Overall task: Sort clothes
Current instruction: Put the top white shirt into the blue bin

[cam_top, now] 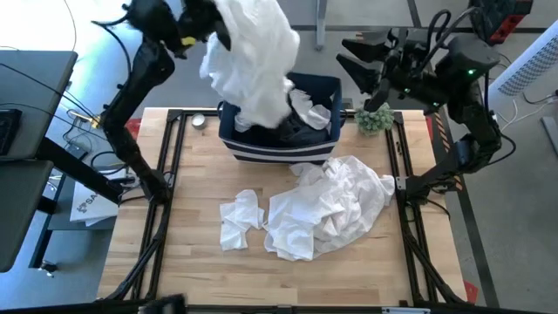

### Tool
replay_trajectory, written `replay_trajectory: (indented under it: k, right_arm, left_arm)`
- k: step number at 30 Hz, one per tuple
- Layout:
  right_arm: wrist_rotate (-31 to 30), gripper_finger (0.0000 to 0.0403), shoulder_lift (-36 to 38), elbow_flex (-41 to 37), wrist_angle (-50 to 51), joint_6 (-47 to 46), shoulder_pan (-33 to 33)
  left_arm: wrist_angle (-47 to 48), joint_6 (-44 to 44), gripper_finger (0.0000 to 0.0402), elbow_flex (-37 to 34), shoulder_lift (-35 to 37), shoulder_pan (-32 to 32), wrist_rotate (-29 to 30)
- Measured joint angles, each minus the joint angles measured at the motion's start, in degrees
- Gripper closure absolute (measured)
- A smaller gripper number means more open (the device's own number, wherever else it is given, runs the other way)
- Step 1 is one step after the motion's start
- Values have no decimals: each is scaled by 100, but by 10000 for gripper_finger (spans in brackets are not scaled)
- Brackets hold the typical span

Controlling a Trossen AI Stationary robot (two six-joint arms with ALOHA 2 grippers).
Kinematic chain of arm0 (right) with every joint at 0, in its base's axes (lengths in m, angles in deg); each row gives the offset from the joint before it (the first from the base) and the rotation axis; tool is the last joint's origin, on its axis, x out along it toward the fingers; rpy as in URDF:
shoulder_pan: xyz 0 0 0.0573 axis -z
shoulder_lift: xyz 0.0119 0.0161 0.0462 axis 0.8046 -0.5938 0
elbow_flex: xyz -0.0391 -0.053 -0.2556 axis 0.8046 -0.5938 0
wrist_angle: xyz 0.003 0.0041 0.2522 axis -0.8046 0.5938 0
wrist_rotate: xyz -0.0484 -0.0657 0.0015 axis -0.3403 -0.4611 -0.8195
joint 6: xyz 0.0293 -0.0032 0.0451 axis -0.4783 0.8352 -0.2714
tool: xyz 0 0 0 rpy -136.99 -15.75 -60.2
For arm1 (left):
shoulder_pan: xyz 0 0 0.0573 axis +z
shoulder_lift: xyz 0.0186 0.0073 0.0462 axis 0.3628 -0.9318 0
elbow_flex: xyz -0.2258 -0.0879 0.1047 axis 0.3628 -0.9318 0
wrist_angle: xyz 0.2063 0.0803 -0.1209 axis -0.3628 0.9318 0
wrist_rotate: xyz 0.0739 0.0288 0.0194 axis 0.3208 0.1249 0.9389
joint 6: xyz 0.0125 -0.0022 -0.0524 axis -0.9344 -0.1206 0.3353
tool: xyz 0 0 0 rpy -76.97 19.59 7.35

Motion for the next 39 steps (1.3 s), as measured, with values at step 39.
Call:
replay_trajectory:
  k: [39]
  right_arm:
    - [-385, 204, 406, -15, 2498, -1450, -24]
  left_arm:
    - [7821, 47, 270, 259, -1390, -584, 979]
